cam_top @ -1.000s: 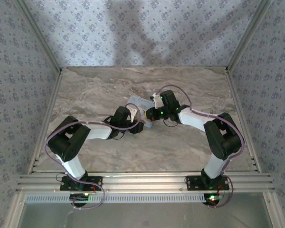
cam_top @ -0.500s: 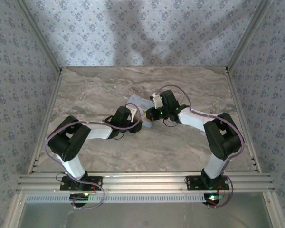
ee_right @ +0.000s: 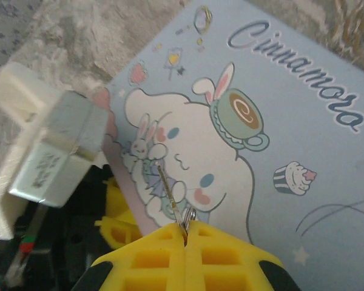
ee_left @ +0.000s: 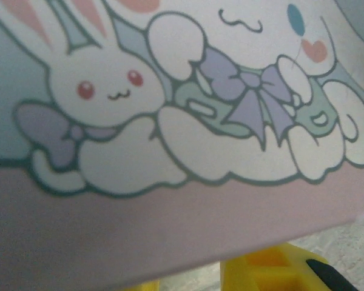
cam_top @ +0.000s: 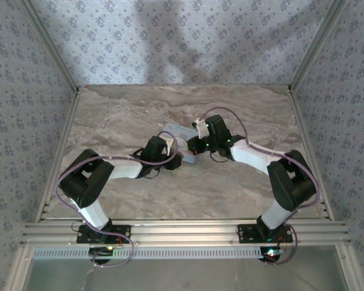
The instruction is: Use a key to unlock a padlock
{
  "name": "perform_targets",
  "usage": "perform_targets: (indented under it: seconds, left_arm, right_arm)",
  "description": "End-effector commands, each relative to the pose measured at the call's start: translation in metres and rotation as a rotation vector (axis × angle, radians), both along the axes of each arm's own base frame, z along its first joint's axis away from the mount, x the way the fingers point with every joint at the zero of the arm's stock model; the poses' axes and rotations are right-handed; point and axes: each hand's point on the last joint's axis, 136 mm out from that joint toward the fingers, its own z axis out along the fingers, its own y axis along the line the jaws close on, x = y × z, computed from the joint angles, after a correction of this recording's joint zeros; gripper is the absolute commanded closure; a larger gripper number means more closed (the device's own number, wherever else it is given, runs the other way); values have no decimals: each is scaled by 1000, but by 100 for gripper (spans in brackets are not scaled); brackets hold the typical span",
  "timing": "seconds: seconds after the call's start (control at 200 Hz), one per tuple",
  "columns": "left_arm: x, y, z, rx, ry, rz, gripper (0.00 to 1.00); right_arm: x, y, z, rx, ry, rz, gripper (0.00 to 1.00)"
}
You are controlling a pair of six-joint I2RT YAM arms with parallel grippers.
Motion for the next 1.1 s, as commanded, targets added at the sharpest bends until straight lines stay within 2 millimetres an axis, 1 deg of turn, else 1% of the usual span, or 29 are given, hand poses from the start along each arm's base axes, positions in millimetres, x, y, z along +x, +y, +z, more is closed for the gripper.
perform_targets:
  seconds: [0.0, 0.125, 0.22, 0.315, 0.41, 0.5, 0.63, 0.8, 0.909, 1.094]
  left_arm:
    - [-5, -11, 22, -95, 9, -8, 74]
    - [-8, -14, 28, -124, 38, -10, 74]
    - [-11, -15, 33, -137, 58, -11, 74]
    - [-14, -15, 38, -144, 72, -14, 74]
    - [-17, -13, 42, -143, 91, -12, 74]
    - [-20, -13, 45, -146, 107, -8, 74]
    - [-22, -13, 48, -153, 121, -9, 74]
    - [-22, -14, 48, -158, 132, -6, 75]
    - [-22, -14, 48, -161, 134, -2, 75]
    - [-22, -14, 47, -157, 137, 1, 75]
  right_arm:
    - [-12, -9, 11, -17, -84, 10, 100]
    - [-34, -18, 7, -27, -141, 23, 100]
    - [-52, -20, 1, -27, -176, 45, 100]
    - [-71, -20, -11, -40, -194, 76, 100]
    - [-83, -18, -21, -47, -214, 94, 100]
    - [-94, -15, -35, -49, -218, 117, 100]
    - [-100, -9, -52, -54, -208, 140, 100]
    - [-99, 0, -71, -61, -190, 142, 100]
    - [-95, 5, -77, -64, -195, 132, 100]
    - [-87, 6, -86, -66, -198, 97, 100]
